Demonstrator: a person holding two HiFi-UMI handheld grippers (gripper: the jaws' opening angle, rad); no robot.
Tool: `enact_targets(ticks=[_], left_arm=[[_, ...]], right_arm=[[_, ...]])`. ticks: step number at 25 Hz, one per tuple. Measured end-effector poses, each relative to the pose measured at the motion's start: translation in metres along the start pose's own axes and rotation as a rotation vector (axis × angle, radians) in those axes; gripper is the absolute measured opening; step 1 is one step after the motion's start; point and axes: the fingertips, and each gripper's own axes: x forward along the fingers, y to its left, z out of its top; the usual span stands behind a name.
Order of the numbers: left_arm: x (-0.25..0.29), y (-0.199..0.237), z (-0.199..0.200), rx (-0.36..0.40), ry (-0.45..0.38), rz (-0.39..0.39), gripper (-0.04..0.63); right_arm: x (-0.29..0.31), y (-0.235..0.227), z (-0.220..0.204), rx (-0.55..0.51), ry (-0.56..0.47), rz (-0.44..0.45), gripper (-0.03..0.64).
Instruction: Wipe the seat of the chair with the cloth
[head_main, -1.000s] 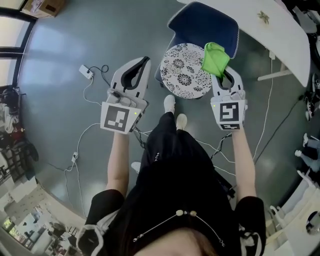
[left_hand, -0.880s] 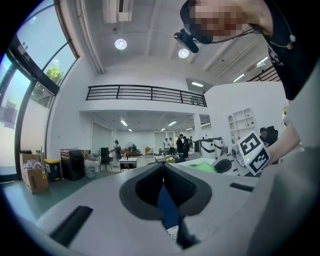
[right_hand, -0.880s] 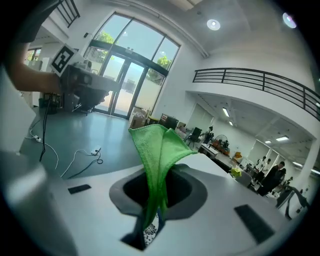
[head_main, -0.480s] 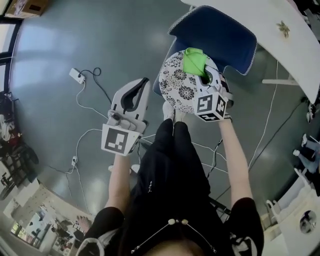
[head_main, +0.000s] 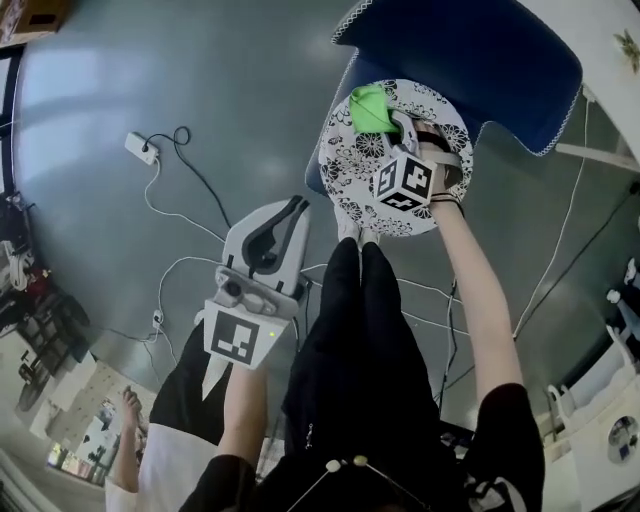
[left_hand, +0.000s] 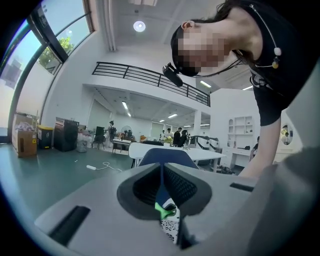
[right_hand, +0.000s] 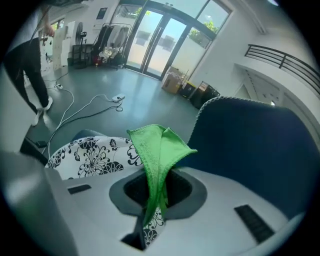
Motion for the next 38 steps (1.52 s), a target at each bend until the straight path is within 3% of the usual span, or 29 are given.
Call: enact_targets(ticks=[10,14,24,29,33,38], left_arm=[[0.001,-0.01,-0.038,-0.036,0.042,-0.002,0.008],[-0.001,-0.009,-0.037,-0.045,0.034,0.018,0.008],[0.004,-0.004,-0.038,-0.056,0.026,0.026,0.008],[0.006,0.0,-0.039,-0.066,0.024,0.027,0.008],[0.007,0.0,-0.037,-0.067,0.022,0.029,0.008],[0.007,-0.003,-0.041,-0.08,0.031,0.04,0.008]], right_arm=[[0.035,0.073,-0.021,-0.17,0.027,0.124,0.051],[0.013,0.11,-0.027,-0.235,0.016,0.185,0.051],[-0.051,0.218,-0.051,-0.271,0.049,0.378,0.052],[-0.083,0.274,-0.062,-0.316,0.03,0.528,0.052],[-0.085,0.238,-0.063,-0.292,0.012,0.416,0.052],[-0.06,0.134,-0.073,-0.251,0.068,0.204,0.052]])
